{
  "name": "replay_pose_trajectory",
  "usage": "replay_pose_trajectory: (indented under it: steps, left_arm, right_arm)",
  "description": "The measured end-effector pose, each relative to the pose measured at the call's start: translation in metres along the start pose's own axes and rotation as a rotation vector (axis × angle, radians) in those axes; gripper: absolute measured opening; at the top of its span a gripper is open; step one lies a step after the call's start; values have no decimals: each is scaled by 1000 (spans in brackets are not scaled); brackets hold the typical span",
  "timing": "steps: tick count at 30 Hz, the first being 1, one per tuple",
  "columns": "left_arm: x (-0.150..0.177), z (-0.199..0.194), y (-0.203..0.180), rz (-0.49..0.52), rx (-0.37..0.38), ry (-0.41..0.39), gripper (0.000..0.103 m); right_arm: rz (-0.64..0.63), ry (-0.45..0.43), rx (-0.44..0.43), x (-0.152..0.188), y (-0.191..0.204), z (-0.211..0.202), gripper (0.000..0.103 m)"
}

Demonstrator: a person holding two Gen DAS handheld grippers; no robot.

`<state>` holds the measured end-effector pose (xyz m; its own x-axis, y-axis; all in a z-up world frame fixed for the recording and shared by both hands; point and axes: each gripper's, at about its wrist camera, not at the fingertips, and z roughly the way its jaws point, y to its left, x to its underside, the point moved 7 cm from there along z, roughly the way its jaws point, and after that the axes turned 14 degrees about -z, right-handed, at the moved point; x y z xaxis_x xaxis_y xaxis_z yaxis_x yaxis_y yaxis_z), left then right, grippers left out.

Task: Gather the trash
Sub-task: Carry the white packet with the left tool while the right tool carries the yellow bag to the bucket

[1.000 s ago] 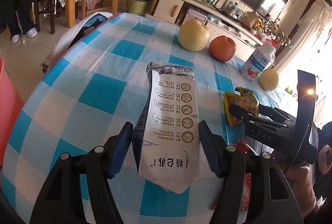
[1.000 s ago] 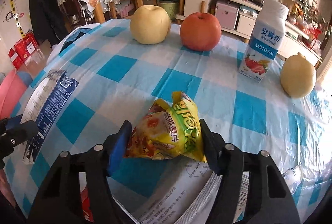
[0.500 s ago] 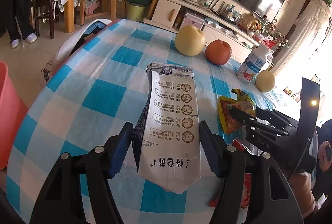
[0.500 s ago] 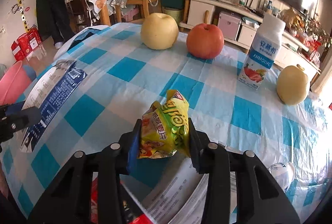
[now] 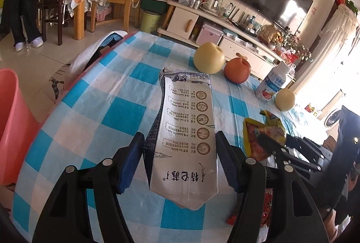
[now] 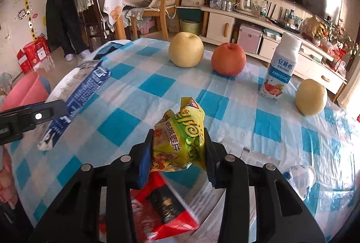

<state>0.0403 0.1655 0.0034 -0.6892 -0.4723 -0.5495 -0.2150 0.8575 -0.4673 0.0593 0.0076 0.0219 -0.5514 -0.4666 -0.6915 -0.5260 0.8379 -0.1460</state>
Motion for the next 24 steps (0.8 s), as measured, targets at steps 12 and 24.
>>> replay_pose_trajectory:
  steps: [12,24]
  left_arm:
    - [-20,-16,21,-40,-55,-73,65]
    - [-55,-46,57,-34,-207,-213,65]
  right_arm:
    - [20,-33,-55,-11,35,-20,42]
    - [-46,-79,-122,-37,98,-33,42]
